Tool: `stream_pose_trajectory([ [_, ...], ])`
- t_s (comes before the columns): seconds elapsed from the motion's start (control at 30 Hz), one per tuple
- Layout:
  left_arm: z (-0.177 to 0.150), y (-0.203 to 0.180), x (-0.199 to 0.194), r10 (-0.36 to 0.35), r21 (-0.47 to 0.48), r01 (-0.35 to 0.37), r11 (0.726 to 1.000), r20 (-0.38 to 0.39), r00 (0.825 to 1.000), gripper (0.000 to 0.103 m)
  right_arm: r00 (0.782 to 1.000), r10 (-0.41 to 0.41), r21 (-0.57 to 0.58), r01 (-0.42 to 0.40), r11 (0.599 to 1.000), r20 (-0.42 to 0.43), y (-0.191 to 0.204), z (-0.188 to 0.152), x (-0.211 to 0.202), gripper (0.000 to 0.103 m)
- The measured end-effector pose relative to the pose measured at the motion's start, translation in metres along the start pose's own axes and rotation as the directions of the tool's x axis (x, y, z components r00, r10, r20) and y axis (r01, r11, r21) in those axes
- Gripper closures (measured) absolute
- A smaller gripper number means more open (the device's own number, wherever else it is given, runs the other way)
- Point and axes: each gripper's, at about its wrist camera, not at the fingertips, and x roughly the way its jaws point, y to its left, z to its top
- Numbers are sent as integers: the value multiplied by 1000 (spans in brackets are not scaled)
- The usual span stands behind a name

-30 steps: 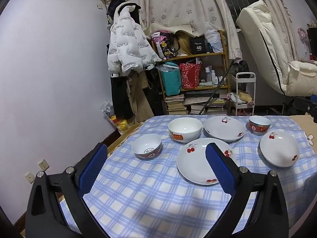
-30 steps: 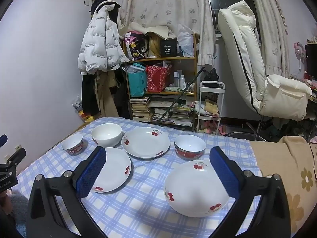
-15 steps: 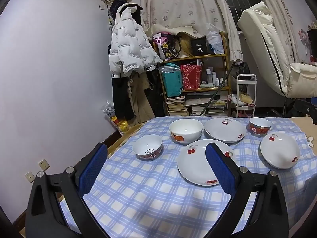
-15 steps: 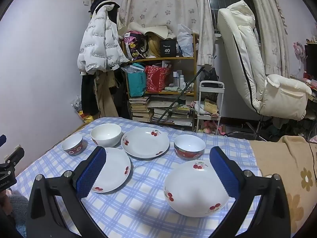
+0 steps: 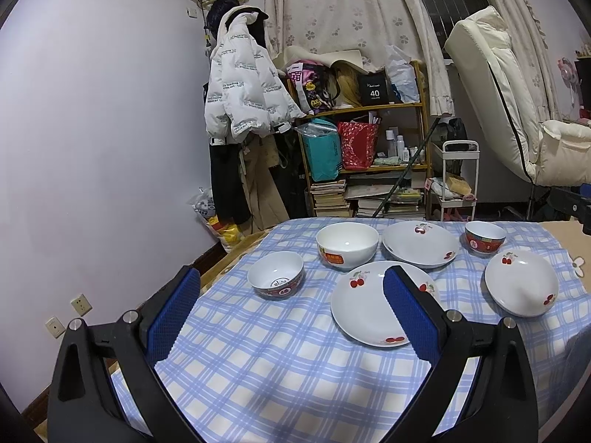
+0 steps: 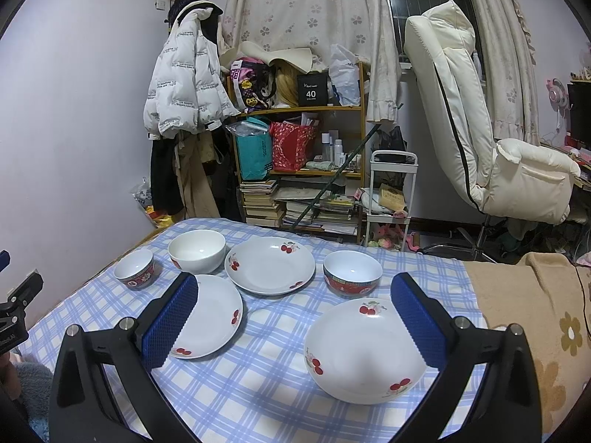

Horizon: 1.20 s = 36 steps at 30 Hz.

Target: Organize plates and bowls

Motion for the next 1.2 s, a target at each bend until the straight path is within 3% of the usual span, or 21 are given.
stream_pose_trajectory([
  [1.2, 1, 3, 1, -7, -12, 7, 1000, -8, 1000, 5, 1000, 1, -5, -1, 1000, 10, -4, 5, -5, 0],
])
